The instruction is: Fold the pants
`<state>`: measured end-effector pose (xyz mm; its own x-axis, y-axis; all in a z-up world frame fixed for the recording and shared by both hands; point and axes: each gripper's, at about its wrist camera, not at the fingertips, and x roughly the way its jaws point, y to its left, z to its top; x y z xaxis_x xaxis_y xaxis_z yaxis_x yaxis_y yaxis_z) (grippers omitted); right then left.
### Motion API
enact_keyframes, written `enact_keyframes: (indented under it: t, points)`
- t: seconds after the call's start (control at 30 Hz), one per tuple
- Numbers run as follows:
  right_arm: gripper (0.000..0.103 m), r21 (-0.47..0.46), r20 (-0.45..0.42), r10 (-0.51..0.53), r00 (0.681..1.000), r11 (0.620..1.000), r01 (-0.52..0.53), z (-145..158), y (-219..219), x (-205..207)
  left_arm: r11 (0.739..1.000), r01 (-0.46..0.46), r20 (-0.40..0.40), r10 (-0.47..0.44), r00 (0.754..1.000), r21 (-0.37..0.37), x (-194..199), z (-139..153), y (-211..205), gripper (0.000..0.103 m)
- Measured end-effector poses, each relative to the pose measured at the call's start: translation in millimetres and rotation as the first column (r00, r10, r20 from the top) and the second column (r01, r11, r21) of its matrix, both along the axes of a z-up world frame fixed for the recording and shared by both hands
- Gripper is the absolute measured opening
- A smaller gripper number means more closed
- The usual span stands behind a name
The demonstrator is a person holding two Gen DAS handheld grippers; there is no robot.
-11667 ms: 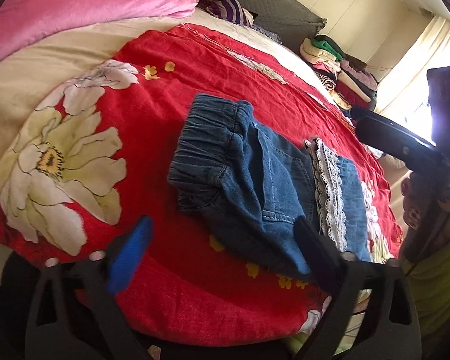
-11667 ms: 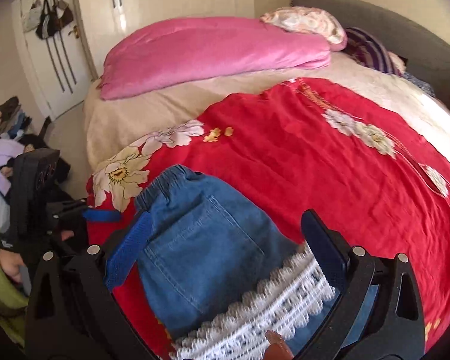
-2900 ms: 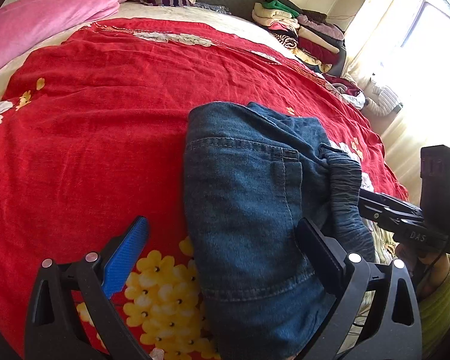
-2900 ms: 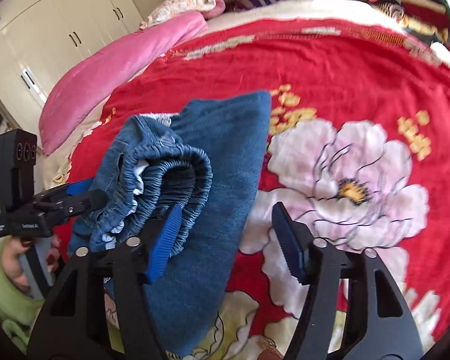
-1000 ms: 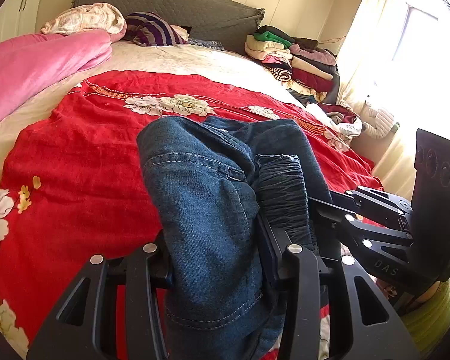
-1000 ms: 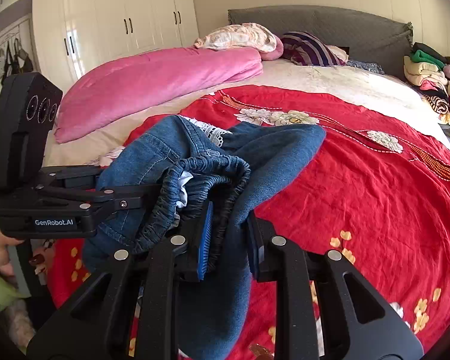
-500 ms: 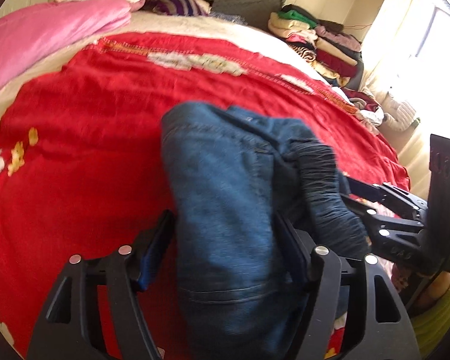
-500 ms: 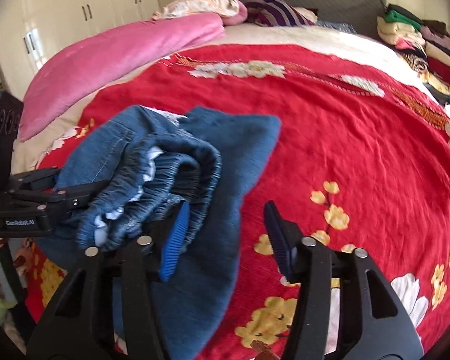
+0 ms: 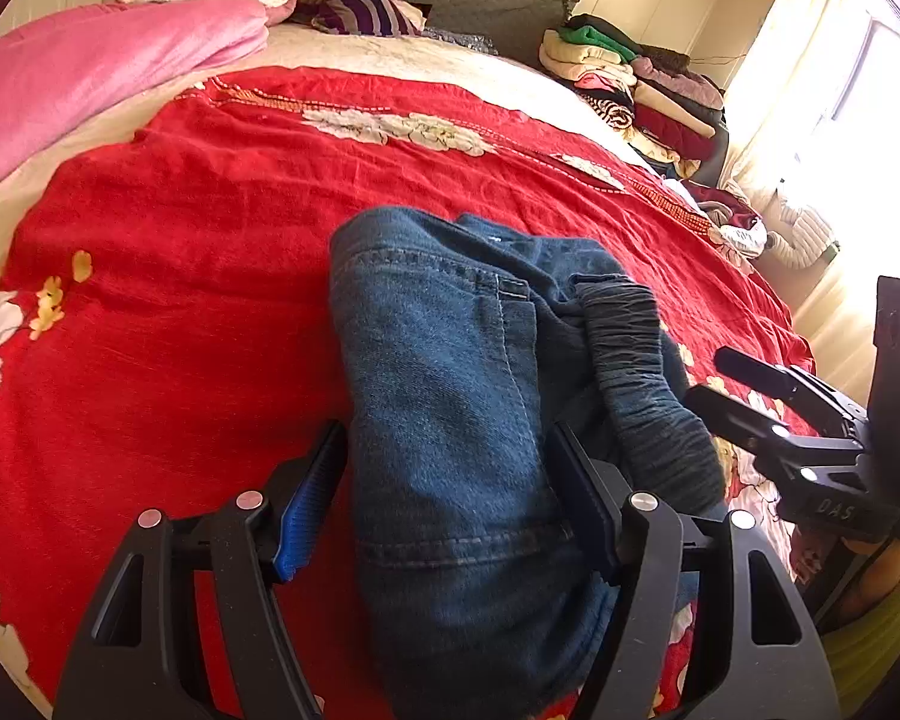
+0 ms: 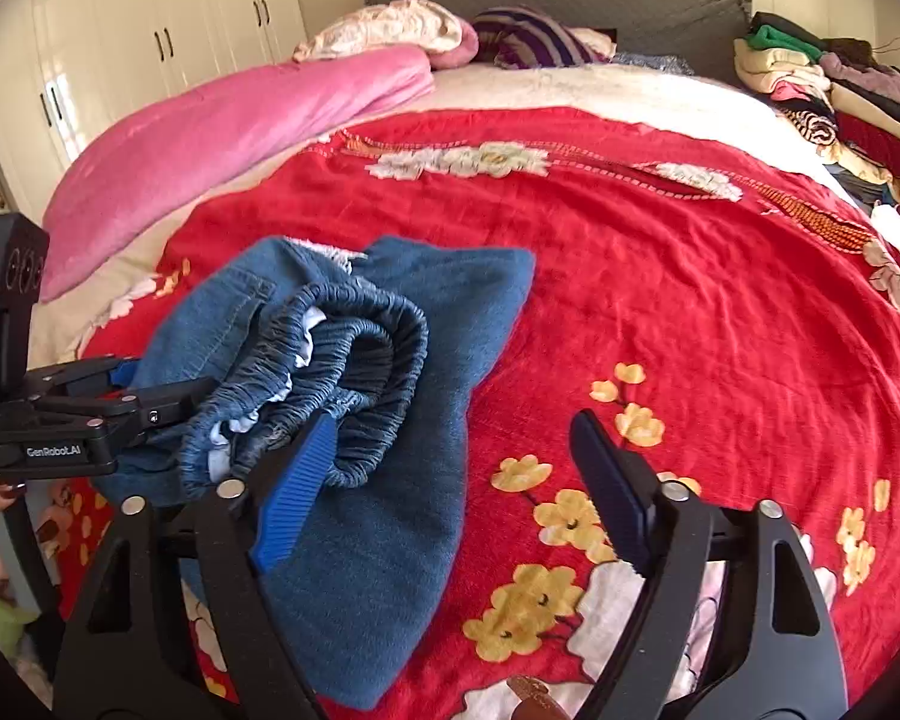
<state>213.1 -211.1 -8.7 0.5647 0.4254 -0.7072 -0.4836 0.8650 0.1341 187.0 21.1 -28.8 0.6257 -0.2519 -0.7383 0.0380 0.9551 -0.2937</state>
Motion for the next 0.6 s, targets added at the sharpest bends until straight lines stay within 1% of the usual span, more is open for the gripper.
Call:
enact_keyframes:
  t: [0.03, 0.07, 0.1, 0.17, 0.2, 0.23, 0.27, 0.4, 0.5, 0.6]
  points:
    - [0.079, 0.003, 0.010, -0.005, 1.000, 1.000, 0.005, 3.4, -2.2, -2.4, 1.000, -0.001, 0.004, 0.001, 1.000, 0.001, -1.2, 2.0, 0.5, 0.072]
    - [0.081, 0.005, 0.020, -0.008, 1.000, 1.000, 0.008, 6.2, -3.6, -4.0, 1.000, -0.004, 0.011, 0.004, 1.000, 0.004, -2.9, 5.1, 0.7, 0.081]
    - [0.084, 0.007, 0.030, -0.009, 1.000, 1.000, 0.009, 8.9, -4.9, -5.2, 1.000, -0.008, 0.019, 0.008, 1.000, 0.008, -4.7, 8.1, 0.7, 0.085]
    - [0.088, 0.012, 0.057, -0.021, 0.998, 1.000, 0.020, 16.5, -8.0, -10.8, 1.000, -0.010, 0.037, 0.010, 0.999, 0.014, -8.5, 15.0, 0.7, 0.086]
    - [0.090, 0.015, 0.069, -0.026, 0.997, 1.000, 0.025, 20.0, -9.3, -13.2, 1.000, -0.013, 0.049, 0.012, 0.999, 0.017, -12.0, 19.8, 0.8, 0.094]
    - [0.091, 0.021, 0.084, -0.030, 0.996, 0.999, 0.028, 24.0, -11.3, -16.7, 1.000, -0.019, 0.059, 0.017, 0.998, 0.022, -15.5, 24.1, 0.7, 0.097]
    - [0.093, 0.028, 0.101, -0.035, 0.994, 0.999, 0.032, 28.6, -13.3, -20.5, 0.999, -0.027, 0.077, 0.025, 0.997, 0.034, -21.0, 30.4, 0.6, 0.098]
    - [0.094, 0.043, 0.176, -0.050, 0.983, 0.998, 0.043, 46.7, -20.5, -44.0, 0.997, -0.036, 0.117, 0.029, 0.993, 0.061, -42.2, 45.0, -0.6, 0.098]
    - [0.094, 0.050, 0.218, -0.058, 0.974, 0.998, 0.049, 55.4, -25.9, -63.1, 0.996, -0.045, 0.128, 0.035, 0.991, 0.076, -59.7, 49.0, -1.7, 0.099]
    - [0.094, 0.054, 0.236, -0.067, 0.969, 0.997, 0.056, 60.0, -31.1, -80.3, 0.995, -0.060, 0.142, 0.047, 0.989, 0.085, -78.8, 51.5, -1.8, 0.099]
